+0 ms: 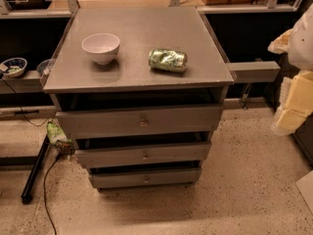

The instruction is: Open top drawer

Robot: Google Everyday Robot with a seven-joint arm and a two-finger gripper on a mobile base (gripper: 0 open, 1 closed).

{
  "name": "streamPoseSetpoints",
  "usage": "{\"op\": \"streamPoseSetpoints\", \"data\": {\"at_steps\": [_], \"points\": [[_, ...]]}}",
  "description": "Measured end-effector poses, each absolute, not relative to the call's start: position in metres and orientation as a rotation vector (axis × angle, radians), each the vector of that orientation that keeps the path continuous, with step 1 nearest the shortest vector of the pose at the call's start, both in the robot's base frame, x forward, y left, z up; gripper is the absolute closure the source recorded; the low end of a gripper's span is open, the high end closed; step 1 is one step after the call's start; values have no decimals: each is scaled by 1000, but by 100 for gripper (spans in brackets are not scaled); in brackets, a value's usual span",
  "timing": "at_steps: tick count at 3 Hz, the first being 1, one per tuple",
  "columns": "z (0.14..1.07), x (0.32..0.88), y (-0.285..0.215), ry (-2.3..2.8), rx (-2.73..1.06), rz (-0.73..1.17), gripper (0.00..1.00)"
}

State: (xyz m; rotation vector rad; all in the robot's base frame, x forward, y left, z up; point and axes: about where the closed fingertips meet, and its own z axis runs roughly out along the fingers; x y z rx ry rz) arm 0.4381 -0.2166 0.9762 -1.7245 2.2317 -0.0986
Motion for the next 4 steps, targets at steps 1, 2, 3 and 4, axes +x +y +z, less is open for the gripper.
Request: {"op": "streamPoseSetpoints", "data": {"at_steps": [1, 2, 3, 4], "points": [[976, 438, -217, 2232, -1725, -99, 0], [976, 438, -217, 2232, -1724, -99, 13], [976, 438, -217, 2232, -1724, -99, 36], [976, 438, -217, 2232, -1724, -99, 59]]}}
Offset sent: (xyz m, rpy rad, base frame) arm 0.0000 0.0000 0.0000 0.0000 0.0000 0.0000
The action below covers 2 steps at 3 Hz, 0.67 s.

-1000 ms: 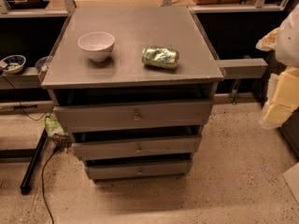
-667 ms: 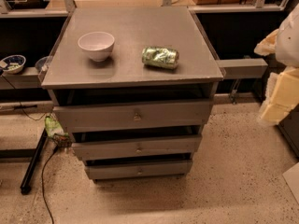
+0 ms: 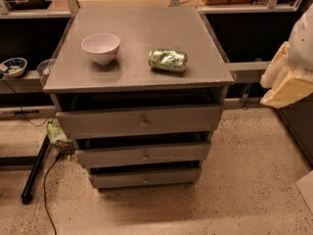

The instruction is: Open top drawer

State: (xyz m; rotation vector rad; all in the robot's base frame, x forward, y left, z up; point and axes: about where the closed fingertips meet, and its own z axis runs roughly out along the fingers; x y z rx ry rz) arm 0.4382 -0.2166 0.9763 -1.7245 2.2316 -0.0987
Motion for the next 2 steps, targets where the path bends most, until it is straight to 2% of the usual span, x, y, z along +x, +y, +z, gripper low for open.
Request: {"op": "streamPoseSetpoints", "data": {"at_steps": [1, 2], "points": [[976, 438, -217, 2232, -1724, -99, 82], [976, 438, -217, 2232, -1724, -99, 100]]}}
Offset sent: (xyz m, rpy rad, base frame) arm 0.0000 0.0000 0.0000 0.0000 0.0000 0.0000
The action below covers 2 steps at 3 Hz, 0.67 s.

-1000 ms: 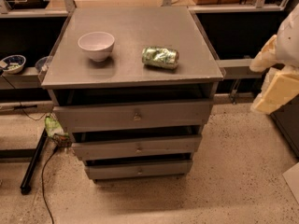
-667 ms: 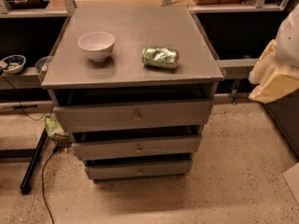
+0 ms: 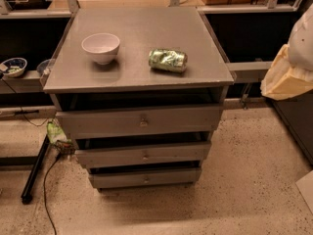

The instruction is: Open top drawer

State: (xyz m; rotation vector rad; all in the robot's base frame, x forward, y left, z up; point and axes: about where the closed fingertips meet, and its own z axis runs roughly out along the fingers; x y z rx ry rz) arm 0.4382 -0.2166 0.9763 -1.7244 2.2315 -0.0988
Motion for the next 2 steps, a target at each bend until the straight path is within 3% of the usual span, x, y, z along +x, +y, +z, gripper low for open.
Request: {"op": "streamPoseSetpoints", "data": {"at_steps": [2], "points": [[957, 435, -213, 2244, -1702, -108, 100]]}}
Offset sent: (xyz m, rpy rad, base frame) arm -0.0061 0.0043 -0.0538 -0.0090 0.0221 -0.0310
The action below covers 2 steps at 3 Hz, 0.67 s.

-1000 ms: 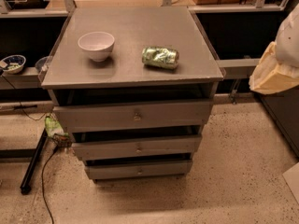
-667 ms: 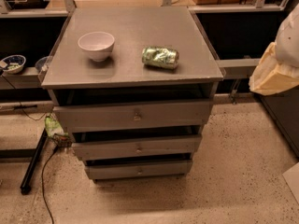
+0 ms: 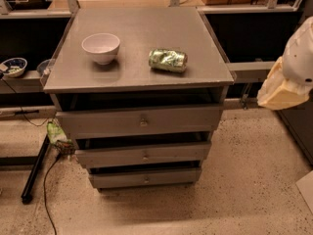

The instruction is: Open top drawer

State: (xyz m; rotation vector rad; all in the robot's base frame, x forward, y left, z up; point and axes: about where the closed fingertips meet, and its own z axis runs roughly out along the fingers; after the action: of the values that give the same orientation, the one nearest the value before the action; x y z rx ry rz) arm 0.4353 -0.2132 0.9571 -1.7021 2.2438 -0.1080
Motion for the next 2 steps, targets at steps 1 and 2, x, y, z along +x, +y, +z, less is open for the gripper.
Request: {"op": "streamPoseSetpoints", "data": {"at_steps": [1, 2], "points": [[922, 440, -217, 2274, -1728, -116, 100], [886, 454, -219, 2310, -1750, -99, 100]]}}
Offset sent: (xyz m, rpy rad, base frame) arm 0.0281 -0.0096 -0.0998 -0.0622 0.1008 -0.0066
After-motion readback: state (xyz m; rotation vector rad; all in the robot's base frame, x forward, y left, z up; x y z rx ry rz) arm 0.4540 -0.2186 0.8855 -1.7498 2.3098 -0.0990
